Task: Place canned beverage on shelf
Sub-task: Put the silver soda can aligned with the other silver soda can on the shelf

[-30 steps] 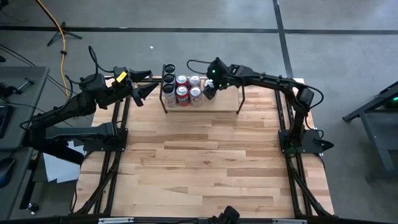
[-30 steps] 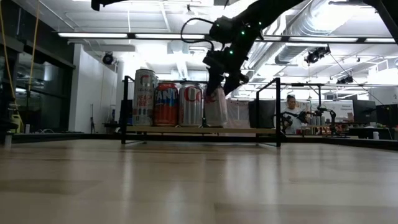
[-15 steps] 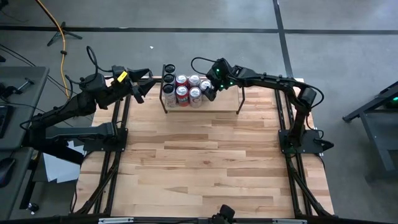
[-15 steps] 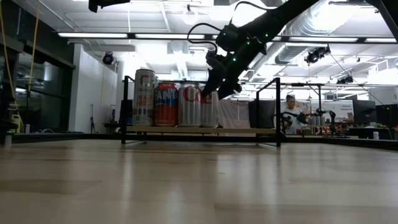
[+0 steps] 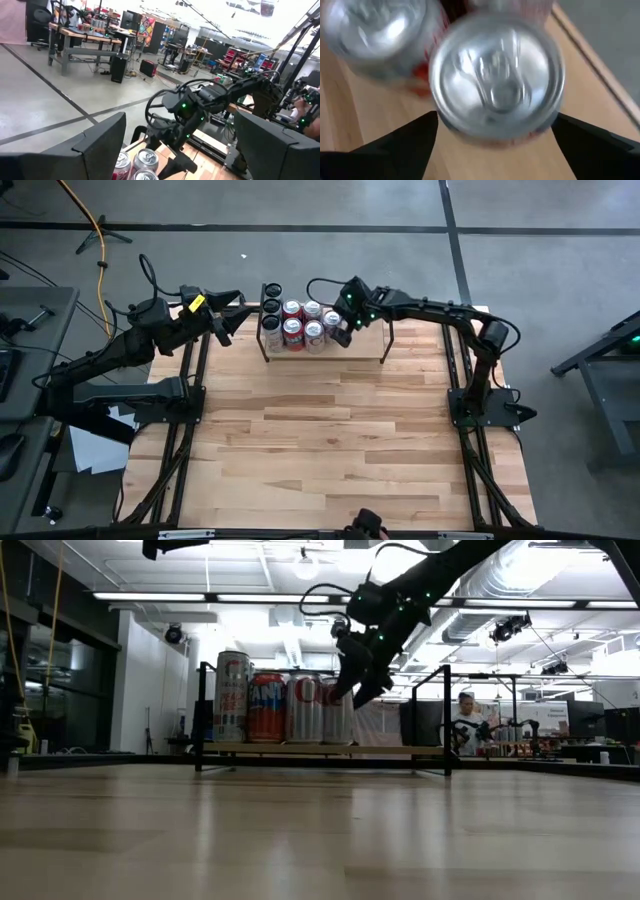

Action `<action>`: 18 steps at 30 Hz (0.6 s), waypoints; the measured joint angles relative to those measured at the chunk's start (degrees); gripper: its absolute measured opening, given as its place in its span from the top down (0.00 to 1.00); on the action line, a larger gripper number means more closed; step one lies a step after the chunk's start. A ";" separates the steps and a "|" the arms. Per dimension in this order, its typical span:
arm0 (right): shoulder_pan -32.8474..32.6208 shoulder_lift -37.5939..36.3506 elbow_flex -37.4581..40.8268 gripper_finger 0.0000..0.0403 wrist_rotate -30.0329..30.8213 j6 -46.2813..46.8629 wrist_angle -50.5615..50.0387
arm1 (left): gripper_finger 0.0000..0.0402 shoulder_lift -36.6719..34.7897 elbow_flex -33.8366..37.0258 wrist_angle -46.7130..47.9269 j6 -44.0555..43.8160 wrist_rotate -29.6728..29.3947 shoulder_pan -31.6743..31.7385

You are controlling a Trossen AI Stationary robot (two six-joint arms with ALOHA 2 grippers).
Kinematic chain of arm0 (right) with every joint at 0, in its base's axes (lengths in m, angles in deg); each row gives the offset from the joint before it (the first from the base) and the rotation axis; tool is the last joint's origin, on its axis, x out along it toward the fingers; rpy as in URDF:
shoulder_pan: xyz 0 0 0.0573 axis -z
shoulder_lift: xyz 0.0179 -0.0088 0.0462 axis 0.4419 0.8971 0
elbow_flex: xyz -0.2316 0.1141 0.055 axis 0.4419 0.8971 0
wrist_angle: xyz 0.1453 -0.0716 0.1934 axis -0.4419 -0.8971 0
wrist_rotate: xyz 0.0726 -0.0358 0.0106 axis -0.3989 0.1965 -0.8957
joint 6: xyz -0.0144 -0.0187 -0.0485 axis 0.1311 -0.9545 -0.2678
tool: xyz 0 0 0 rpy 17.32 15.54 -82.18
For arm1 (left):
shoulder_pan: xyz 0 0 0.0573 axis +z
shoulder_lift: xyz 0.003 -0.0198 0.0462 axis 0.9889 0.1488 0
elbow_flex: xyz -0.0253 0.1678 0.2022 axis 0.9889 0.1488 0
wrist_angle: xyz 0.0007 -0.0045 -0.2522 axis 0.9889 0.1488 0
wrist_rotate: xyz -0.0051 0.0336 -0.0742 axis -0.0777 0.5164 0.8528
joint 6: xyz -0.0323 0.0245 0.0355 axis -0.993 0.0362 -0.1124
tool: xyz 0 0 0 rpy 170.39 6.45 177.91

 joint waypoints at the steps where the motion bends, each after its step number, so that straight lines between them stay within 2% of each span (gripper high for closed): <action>1: 0.05 0.00 0.05 0.07 0.12 0.00 -0.72 | 0.19 0.00 0.00 0.00 0.00 0.00 0.00; 11: 1.08 -6.83 0.10 0.06 -0.28 -0.02 -5.79 | 0.19 0.00 0.00 0.00 0.05 0.00 -0.01; 18: -1.53 -12.58 0.02 0.07 -0.91 7.73 -8.20 | 0.19 0.00 0.00 0.00 1.95 0.00 -0.02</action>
